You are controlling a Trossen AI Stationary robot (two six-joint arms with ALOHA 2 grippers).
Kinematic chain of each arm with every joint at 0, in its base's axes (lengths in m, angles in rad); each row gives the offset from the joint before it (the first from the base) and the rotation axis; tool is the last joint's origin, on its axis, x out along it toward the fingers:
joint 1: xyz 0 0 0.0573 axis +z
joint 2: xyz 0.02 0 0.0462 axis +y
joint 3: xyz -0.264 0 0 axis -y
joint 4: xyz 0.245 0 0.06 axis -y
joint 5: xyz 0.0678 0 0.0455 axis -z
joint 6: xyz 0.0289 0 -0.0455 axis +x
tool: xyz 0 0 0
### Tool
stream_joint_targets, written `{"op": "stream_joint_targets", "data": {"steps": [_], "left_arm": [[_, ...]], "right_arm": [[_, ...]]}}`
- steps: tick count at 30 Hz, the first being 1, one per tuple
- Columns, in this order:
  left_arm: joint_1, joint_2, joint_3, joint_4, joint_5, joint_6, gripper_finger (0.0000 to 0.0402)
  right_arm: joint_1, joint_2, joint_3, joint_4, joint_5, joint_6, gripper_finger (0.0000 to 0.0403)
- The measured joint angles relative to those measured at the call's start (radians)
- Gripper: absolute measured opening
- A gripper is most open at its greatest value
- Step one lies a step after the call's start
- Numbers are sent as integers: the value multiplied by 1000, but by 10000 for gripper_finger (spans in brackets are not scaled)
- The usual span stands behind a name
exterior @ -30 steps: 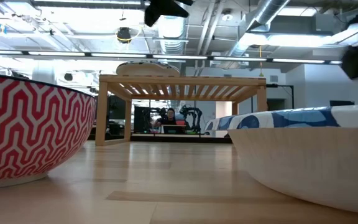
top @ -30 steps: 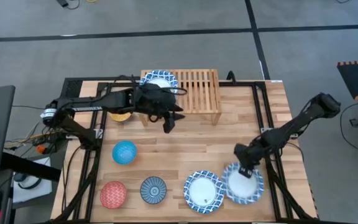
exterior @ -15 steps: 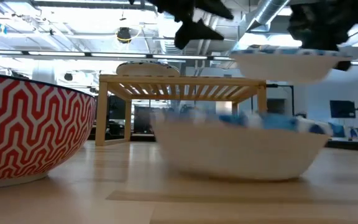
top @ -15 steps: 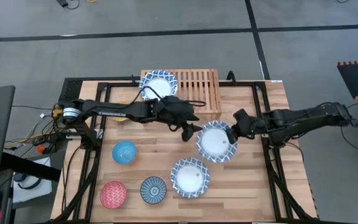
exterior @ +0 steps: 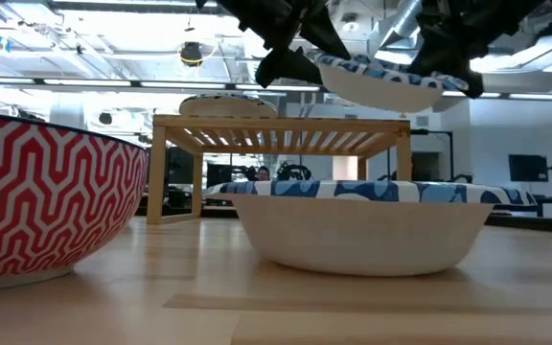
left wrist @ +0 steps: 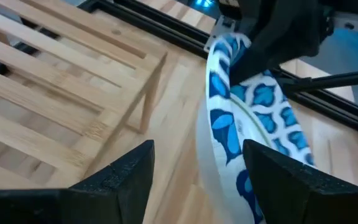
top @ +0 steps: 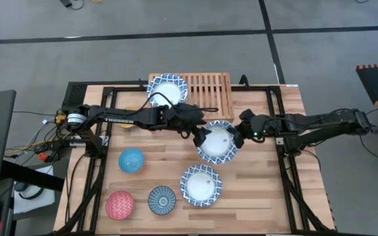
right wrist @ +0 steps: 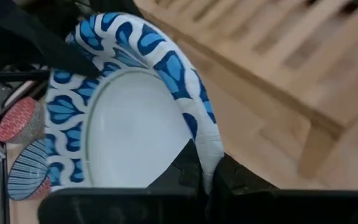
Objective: Place and stack bowls onto a shelf
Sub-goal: Stack the white patterned bowl on top of the other white patterned bowl on the shelf
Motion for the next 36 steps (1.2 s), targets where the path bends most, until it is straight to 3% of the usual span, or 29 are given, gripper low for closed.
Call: {"op": "stream_joint_targets", "data": {"steps": [4,10,12,16,21,24,27,31,36], "left_arm": [[-2,-11,0,-13,-14,-52,169],[2,-67,0,-52,-76,-46,36],[6,-91,0,-61,-84,-19,12],[32,-133,0,-72,-83,-6,9],[90,-209,0,-90,-90,41,2],[138,-265,0,-95,-92,61,0],[208,-327,0,-125,-153,105,0],[341,-392,1,-252,-217,143,0],[518,-399,1,-431,-108,111,0]], "right_arm": [[-10,-2,0,52,1,-63,31],[-10,-3,0,114,-7,-87,49],[-10,-4,1,143,-22,-87,58],[-11,-5,3,239,-42,-89,94],[-10,-27,1,513,-41,-128,180],[-12,-42,0,724,36,-188,232],[-13,-48,2,870,127,-256,257],[-34,-43,2,844,144,-284,259],[-44,-33,1,710,144,-204,256]]}}
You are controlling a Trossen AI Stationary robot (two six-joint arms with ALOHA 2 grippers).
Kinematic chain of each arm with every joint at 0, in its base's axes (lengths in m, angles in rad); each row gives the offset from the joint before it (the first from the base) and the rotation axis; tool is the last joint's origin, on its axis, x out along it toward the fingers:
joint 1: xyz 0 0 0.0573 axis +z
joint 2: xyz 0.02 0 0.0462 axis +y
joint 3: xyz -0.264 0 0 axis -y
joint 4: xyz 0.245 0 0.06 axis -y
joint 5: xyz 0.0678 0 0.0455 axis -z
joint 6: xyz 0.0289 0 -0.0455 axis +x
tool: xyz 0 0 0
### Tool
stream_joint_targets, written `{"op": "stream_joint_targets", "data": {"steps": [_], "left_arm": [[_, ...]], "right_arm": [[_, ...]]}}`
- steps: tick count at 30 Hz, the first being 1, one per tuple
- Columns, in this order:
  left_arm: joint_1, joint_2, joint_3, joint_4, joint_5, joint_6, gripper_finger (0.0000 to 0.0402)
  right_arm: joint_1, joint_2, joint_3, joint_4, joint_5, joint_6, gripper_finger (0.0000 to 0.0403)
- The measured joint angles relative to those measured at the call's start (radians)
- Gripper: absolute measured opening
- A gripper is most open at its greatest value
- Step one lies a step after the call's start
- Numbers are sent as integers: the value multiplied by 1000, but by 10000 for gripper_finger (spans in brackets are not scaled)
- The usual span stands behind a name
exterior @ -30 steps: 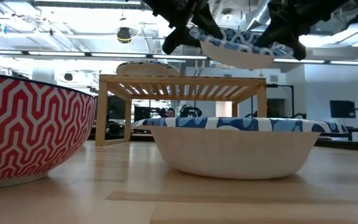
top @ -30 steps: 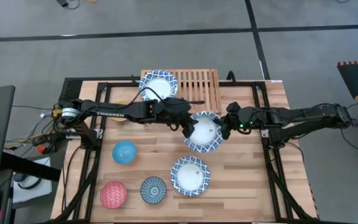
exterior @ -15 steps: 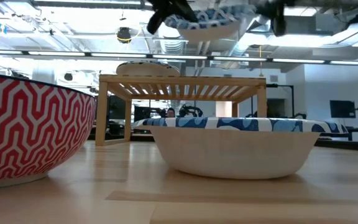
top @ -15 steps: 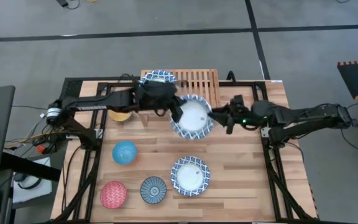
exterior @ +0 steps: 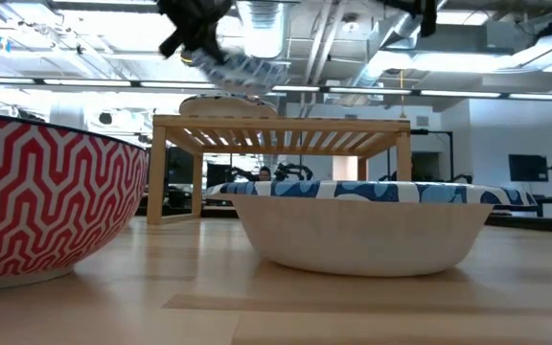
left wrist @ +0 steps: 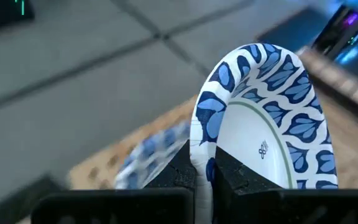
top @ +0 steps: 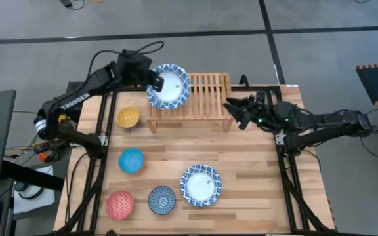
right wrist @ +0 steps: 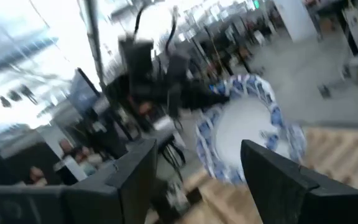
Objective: Place and stack bowls onto a shelf
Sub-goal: Stack the white patterned bowl on top of the other white patterned bowl on the shelf
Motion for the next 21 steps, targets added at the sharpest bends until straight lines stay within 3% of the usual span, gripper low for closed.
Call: {"op": "stream_joint_targets", "data": {"steps": [10,21], "left_arm": [[157,134,0,-66,199,-76,13],[170,151,-1,-60,235,-42,129]], "right_arm": [[0,47,0,-50,-4,76,255],[0,51,0,-58,-47,137,255]]}}
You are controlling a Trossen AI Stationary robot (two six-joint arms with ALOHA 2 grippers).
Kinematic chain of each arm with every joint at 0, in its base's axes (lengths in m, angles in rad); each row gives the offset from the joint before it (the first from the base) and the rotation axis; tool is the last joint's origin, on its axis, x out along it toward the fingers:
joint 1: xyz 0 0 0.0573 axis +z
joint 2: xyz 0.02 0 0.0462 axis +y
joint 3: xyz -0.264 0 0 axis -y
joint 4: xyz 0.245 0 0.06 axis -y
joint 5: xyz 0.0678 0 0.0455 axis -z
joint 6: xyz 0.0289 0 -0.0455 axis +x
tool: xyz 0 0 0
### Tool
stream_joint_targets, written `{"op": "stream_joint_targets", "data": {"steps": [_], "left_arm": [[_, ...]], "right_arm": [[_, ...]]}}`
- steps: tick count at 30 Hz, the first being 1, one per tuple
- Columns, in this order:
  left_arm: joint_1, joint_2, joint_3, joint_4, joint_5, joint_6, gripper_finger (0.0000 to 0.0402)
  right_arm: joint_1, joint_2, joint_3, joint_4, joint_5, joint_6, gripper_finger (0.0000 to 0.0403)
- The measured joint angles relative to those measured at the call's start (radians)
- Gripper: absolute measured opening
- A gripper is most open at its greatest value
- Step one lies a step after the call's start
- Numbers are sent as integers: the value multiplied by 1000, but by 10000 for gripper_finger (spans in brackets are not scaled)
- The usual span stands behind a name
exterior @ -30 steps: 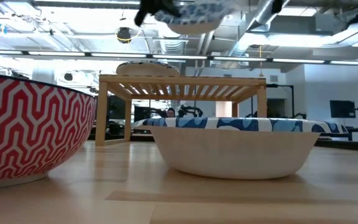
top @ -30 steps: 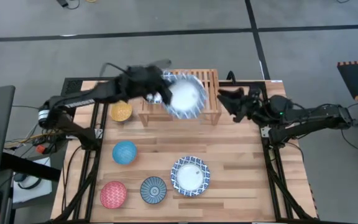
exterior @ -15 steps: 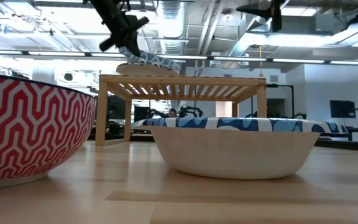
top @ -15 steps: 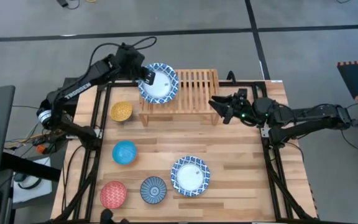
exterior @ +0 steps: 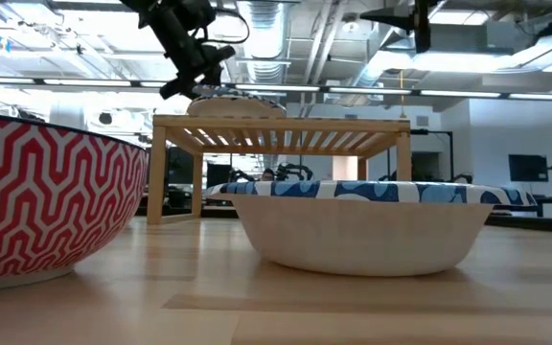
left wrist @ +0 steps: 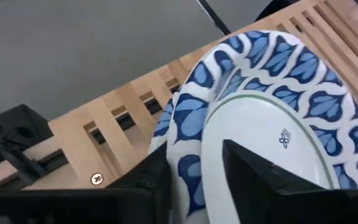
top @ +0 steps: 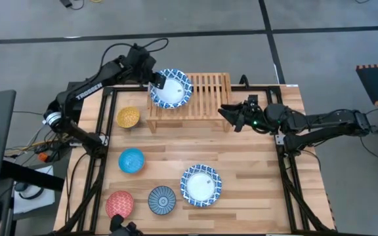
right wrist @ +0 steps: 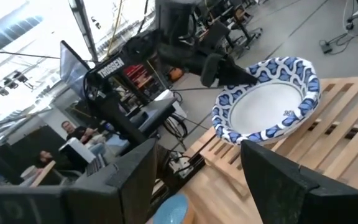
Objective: Place and stack bowls onto a shelf
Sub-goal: Stack the white patterned bowl on top of the other white patterned bowl on the shelf
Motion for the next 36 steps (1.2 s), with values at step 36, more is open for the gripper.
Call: {"op": "stream_joint_targets", "data": {"steps": [36], "left_arm": [[-492,-368,-246,142,-213,67,210]], "right_arm": [[315,648,0,-251,-431,513,255]]}}
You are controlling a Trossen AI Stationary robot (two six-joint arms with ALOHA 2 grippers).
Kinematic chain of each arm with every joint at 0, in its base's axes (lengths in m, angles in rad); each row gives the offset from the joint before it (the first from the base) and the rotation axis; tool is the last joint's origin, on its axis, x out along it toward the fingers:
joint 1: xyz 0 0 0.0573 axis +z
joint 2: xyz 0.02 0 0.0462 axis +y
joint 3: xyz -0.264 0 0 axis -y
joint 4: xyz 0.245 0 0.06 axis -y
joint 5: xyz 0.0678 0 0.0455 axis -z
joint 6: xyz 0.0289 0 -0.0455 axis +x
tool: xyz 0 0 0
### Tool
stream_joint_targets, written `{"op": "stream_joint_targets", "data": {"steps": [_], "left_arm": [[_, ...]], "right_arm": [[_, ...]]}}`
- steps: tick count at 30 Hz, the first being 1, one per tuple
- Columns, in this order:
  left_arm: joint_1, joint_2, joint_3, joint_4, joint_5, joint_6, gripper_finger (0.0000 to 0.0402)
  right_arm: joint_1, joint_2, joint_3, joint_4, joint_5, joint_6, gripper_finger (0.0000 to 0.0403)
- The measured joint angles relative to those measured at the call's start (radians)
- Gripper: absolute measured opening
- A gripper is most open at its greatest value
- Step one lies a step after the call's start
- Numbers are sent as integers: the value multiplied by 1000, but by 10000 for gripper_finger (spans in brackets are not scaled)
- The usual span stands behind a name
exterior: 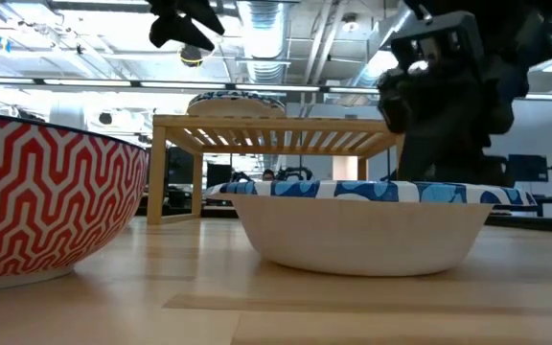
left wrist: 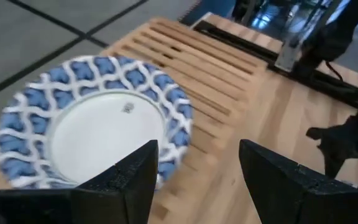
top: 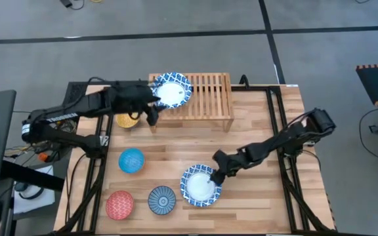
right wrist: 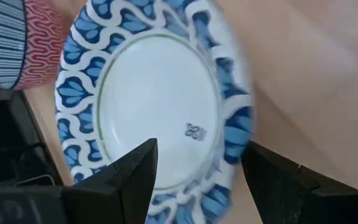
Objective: Place and stack bowls onto a shelf
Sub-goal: Stack the white patterned bowl on top of the other white patterned bowl on the shelf
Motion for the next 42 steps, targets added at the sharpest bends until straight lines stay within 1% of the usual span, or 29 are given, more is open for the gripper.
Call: {"op": "stream_joint_targets", "data": {"steps": [2,4,6,7,9,12,13,14,17,19,22,24,26,28,30,35,38,40,42], "left_arm": [[-36,1,-14,-2,-27,-15,210],[-63,1,-24,-2,-41,-28,210],[-85,2,-32,-1,-47,-39,210],[-92,3,-33,-7,-49,-43,210],[-109,12,-33,-5,-54,-48,210],[-129,29,-33,-1,-52,-74,210],[-136,37,-33,9,-37,-81,210],[-141,47,-33,8,-22,-89,210],[-159,98,-33,29,40,-107,210],[-171,137,-33,50,81,-106,210],[-190,197,-33,136,140,-103,210],[-198,229,-33,197,167,-97,210],[-207,267,-24,238,173,-95,210],[-208,297,-17,225,162,-95,210],[-208,324,-2,223,151,-97,210],[-208,321,2,249,202,-90,207],[-208,318,-2,240,209,-88,183],[-206,315,-2,244,234,-90,156],[-207,315,-1,247,237,-90,128]], "right_arm": [[3,35,0,29,-23,21,255],[-1,59,0,15,-43,48,249],[-4,74,-1,18,-52,51,229],[-9,75,-1,18,-54,51,212],[-16,67,-1,16,-54,51,163],[-32,34,-1,19,-53,41,66],[-38,13,-1,21,-52,27,36],[-44,-12,-1,24,-48,14,23],[-62,-86,22,-13,20,-5,29],[-75,-129,51,-85,70,-41,34],[-103,-178,109,-208,132,-119,23],[-126,-196,149,-263,154,-173,21],[-150,-204,185,-315,168,-226,21],[-169,-210,227,-329,178,-280,21],[-179,-218,262,-384,195,-343,24],[-187,-219,350,-482,274,-431,25],[-199,-226,382,-505,295,-492,21],[-206,-223,407,-505,299,-522,24],[-216,-230,425,-511,296,-549,29]]}}
